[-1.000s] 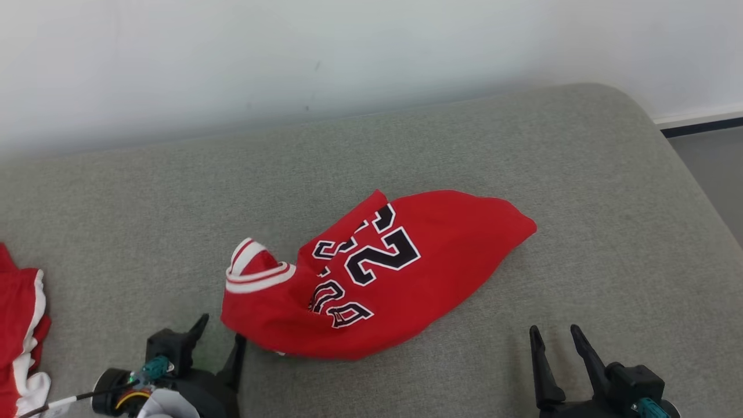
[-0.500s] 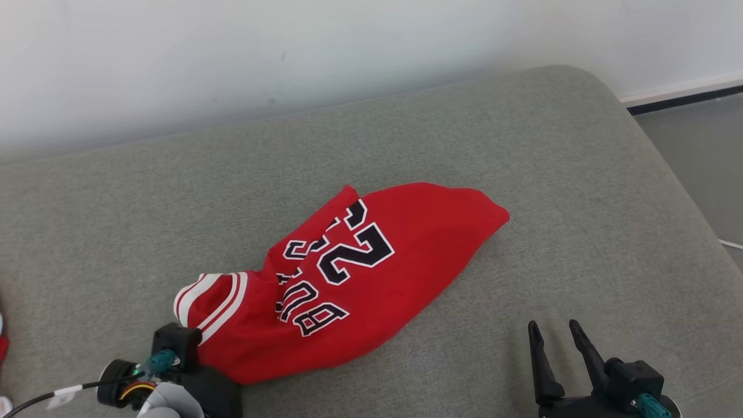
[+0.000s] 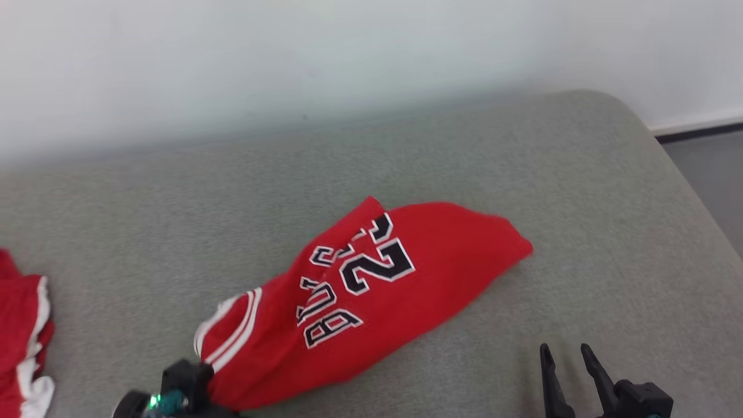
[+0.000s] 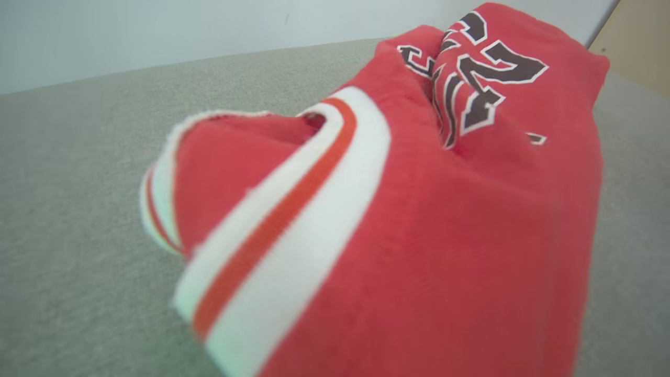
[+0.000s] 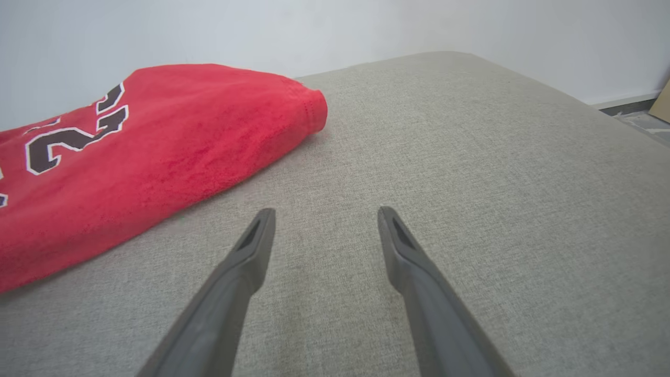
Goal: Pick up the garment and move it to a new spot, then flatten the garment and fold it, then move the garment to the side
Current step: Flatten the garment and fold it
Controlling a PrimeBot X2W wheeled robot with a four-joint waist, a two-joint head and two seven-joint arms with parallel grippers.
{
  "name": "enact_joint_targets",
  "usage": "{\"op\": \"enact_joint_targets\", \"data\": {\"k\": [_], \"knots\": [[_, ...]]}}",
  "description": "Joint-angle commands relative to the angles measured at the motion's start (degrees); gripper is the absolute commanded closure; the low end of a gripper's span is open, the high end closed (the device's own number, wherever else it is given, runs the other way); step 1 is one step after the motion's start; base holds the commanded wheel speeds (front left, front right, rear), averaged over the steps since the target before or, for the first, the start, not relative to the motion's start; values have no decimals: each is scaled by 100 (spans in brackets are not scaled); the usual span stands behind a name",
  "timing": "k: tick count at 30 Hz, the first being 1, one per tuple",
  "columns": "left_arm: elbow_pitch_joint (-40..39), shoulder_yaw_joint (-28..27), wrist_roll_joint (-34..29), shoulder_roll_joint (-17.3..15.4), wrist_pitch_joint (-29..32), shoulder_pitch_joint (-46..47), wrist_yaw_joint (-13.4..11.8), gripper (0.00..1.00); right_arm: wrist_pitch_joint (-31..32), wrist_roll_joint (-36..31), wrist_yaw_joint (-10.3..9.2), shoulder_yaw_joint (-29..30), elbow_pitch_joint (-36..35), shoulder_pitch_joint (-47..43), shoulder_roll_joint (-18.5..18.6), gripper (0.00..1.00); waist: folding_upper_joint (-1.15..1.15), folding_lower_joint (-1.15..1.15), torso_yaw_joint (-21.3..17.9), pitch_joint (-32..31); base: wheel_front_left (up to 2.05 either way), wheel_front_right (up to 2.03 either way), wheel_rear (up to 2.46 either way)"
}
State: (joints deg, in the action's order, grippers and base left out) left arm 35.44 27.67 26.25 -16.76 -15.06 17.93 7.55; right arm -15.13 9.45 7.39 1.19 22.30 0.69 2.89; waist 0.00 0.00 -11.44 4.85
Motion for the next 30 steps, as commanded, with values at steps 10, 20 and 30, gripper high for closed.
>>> {"op": "enact_joint_targets", "data": {"k": [10, 20, 30], "knots": [[-765, -70, 77, -27, -16, -1394, -21, 100, -1, 29, 21, 42, -28, -164, -3, 0, 0, 0, 890, -328, 0, 0, 0], [-496, -51, -55, 229, -15, -1428, -110, 0, -2, -1, 21, -20, -9, -107, -2, 0, 0, 0, 942, -292, 0, 0, 0], [-1022, -708, -548, 200, -16, -1568, -195, 0, -2, -16, 21, 41, 3, -165, -4, 0, 0, 0, 987, -360, 0, 0, 0]]}}
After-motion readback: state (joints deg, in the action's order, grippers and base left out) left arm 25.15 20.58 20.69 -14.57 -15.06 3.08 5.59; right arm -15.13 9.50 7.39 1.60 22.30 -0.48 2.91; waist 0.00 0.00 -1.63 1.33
